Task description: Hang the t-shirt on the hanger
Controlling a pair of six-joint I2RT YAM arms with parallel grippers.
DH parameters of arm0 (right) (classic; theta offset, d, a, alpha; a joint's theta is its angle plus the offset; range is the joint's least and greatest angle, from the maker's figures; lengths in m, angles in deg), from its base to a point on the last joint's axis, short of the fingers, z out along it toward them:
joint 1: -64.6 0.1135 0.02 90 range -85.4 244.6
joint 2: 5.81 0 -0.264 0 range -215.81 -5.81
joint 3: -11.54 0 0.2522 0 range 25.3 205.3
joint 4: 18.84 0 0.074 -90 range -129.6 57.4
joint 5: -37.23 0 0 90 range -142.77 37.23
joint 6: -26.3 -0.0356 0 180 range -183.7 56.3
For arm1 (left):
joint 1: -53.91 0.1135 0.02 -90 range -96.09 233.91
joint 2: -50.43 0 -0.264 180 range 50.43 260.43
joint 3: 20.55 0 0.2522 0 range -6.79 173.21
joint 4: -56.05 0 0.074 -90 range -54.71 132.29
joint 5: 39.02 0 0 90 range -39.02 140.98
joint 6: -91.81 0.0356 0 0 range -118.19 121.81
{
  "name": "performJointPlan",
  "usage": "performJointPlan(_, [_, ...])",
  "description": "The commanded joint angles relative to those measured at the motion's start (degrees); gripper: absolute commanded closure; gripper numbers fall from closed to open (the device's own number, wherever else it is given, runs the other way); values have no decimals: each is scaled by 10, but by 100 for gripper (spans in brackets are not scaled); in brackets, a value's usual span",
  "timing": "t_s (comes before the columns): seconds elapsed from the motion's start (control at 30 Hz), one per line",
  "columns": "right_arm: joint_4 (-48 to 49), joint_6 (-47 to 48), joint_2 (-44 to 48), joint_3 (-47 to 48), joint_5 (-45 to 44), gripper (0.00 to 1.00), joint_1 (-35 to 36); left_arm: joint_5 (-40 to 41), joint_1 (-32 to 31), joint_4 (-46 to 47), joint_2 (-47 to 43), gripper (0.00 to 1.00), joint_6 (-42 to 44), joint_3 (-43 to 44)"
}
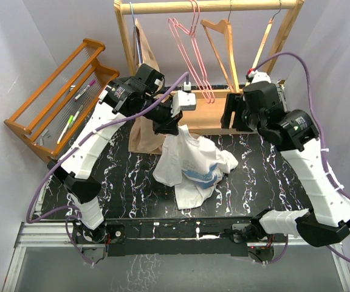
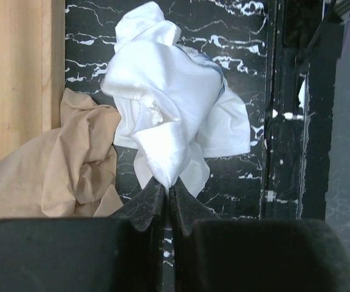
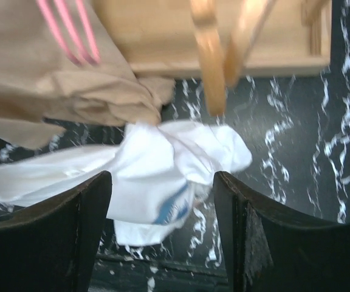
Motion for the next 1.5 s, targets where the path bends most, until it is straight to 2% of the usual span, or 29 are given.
performJointPlan(0.0, [30, 32, -51, 139, 36, 30, -3, 1, -1, -68, -26, 100, 94, 22])
performJointPlan(0.17, [57, 72, -142, 303, 50, 31, -3, 11, 0, -80, -23, 100, 118, 24])
performJointPlan(0.27, [116, 107, -177, 332, 49, 33, -3, 13, -1, -70, -21, 100, 108, 22])
performJointPlan(0.43, [243, 152, -181, 265, 42, 36, -10, 28, -1, -49, -27, 100, 96, -2])
performJointPlan(0.63, [386, 175, -163, 173, 43, 37, -38, 24, -1, 50, -55, 100, 17, -69])
performJointPlan(0.73, [409, 177, -170, 165, 51, 39, -46, 28, -1, 66, -56, 100, -6, -81])
performJointPlan(1.47, [571, 181, -185, 84, 108, 41, -71, 40, 0, 47, -45, 100, 13, -72])
